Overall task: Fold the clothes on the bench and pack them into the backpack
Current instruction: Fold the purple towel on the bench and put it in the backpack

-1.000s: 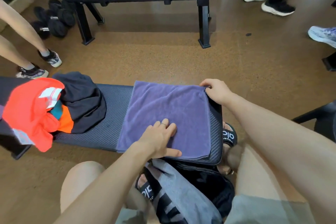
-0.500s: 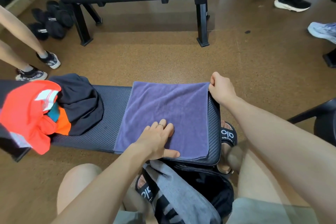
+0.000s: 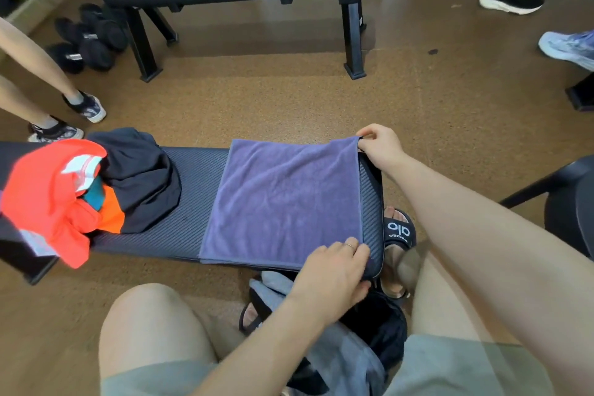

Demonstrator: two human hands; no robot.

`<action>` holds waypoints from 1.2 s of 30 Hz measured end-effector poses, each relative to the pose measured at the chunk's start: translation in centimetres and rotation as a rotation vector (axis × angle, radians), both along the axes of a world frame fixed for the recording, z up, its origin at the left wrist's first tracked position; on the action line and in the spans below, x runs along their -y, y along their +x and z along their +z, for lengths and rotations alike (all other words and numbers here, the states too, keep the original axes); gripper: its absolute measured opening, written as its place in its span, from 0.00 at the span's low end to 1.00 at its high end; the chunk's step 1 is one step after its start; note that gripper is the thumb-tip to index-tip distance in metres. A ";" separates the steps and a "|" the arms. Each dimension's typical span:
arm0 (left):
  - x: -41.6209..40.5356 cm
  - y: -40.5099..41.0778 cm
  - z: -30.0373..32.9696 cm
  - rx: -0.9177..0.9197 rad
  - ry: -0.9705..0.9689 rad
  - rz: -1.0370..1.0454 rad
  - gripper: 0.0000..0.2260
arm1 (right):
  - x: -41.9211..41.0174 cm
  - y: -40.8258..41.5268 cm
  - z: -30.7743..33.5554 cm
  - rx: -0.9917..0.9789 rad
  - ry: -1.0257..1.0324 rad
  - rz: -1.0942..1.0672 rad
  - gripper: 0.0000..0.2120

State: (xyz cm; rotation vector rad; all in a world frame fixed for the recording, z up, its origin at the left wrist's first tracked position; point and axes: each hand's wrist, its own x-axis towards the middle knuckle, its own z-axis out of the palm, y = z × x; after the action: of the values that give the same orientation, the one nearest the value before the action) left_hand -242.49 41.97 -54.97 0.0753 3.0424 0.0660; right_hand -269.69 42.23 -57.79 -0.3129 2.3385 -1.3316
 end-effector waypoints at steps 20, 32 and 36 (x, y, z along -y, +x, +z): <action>-1.0 2.7 1.0 -0.027 -0.066 -0.015 0.20 | -2.0 0.8 2.8 -0.004 0.116 0.068 0.16; -1.0 5.1 0.9 -0.040 -0.069 -0.090 0.19 | -6.2 2.5 4.2 -0.051 0.294 0.000 0.11; -0.6 5.2 1.8 -0.054 0.037 -0.086 0.15 | -6.1 3.2 4.5 -0.133 0.308 0.001 0.12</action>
State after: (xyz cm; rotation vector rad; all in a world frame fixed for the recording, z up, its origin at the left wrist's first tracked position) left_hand -237.32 42.60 -53.20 0.2138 3.0879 0.1150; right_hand -266.50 48.32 -53.29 -0.3133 2.6071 -0.9542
